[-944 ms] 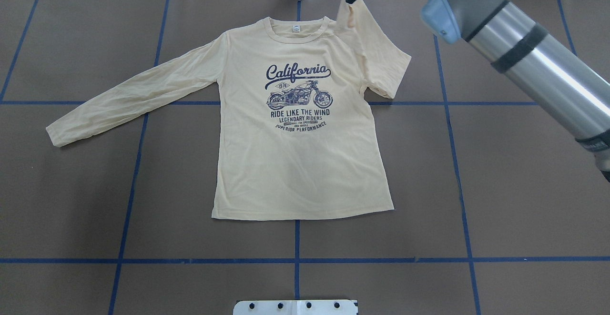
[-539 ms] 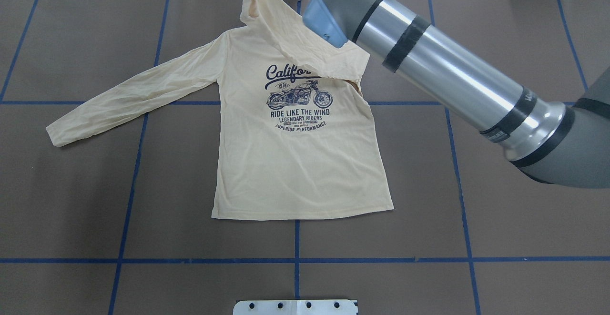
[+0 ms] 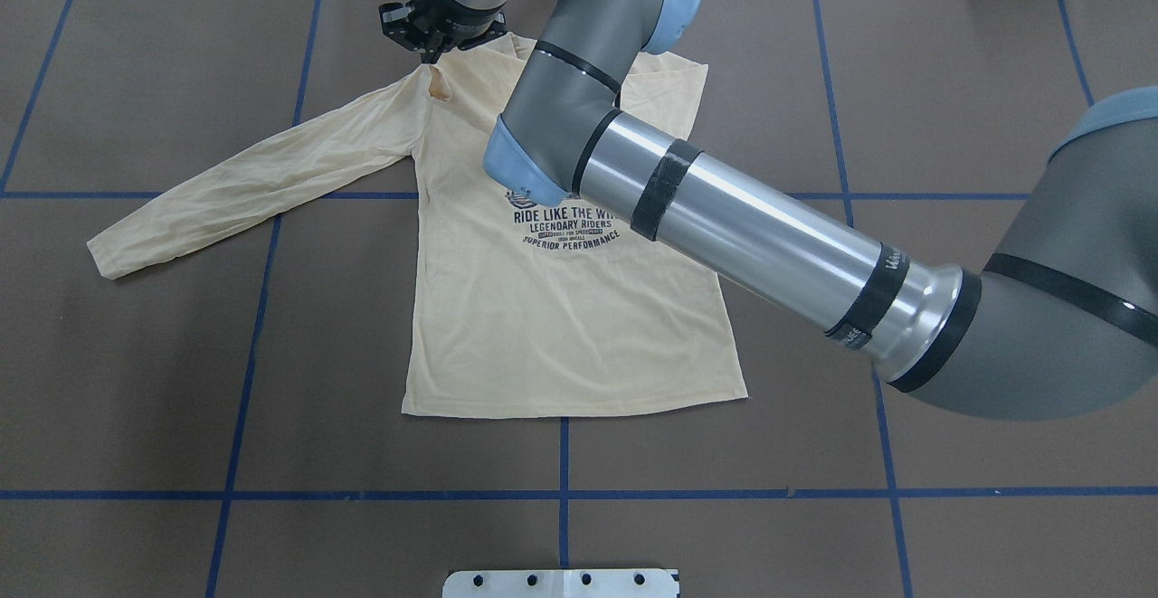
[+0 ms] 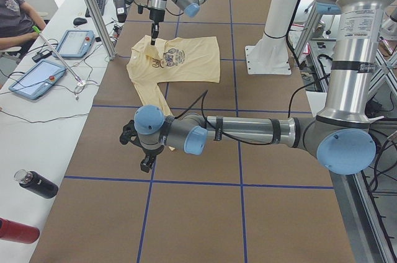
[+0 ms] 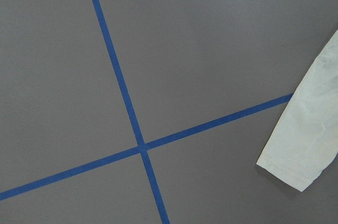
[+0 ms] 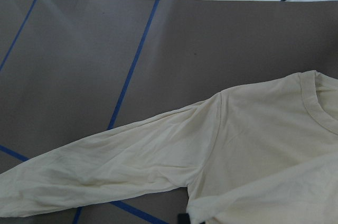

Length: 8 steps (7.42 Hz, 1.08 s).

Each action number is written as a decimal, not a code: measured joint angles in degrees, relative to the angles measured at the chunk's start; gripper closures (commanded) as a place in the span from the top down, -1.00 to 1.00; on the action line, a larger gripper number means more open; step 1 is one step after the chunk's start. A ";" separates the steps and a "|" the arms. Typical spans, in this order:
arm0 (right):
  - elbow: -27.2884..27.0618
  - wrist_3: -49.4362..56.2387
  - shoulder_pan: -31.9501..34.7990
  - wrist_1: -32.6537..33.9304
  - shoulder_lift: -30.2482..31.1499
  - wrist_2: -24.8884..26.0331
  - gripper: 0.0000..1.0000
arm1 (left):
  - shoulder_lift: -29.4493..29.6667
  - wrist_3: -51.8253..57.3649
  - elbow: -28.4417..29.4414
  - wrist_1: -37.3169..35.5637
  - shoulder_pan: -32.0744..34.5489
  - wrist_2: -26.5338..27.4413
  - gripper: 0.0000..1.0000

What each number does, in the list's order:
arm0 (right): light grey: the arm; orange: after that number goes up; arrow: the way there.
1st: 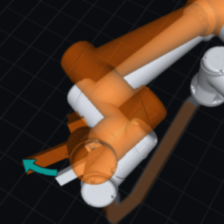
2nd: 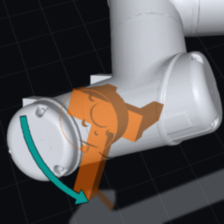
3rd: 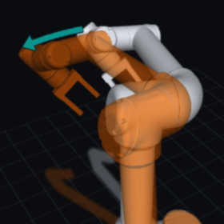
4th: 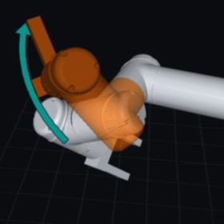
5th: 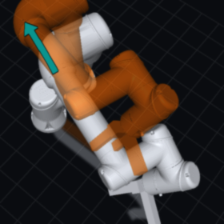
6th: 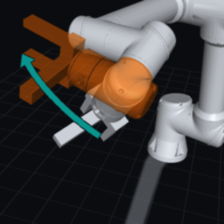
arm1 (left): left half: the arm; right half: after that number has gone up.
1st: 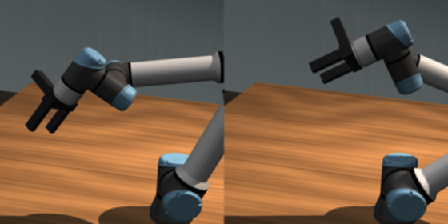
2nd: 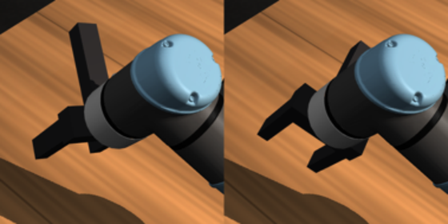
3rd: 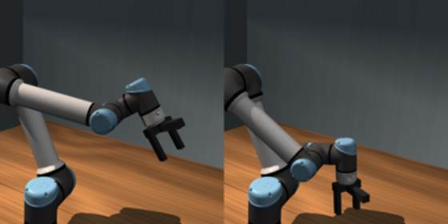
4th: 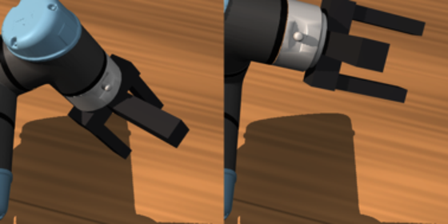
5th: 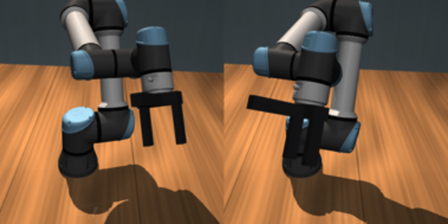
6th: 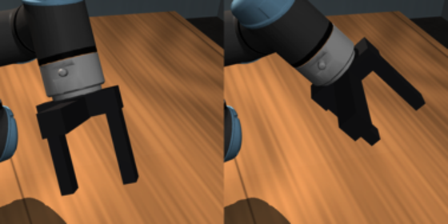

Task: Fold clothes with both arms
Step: 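Carry the sleeve cuff with the right gripper across the shirt toward the collar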

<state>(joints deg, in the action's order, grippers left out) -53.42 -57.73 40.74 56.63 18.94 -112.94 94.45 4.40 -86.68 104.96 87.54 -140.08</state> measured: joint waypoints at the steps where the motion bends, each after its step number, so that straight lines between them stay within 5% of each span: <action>1: 2.32 0.04 -1.79 -0.97 -0.58 3.37 -1.00 | 0.49 -1.01 0.37 0.12 0.00 -0.01 0.99; 2: 3.87 0.06 -3.38 -1.59 -0.98 6.61 -0.40 | 1.08 -1.56 1.12 0.46 -0.04 -0.01 0.99; 3: 4.65 0.02 -4.19 -1.85 -1.27 8.88 0.80 | 1.48 -1.75 1.98 1.01 -0.06 0.00 0.99; 8: 8.41 -14.94 -5.06 -1.90 -4.64 14.12 0.95 | 2.56 -2.25 3.80 2.40 -0.05 0.01 0.99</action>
<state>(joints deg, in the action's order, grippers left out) -45.01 -72.68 35.68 54.73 14.30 -98.81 97.01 2.14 -82.88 107.36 87.49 -140.08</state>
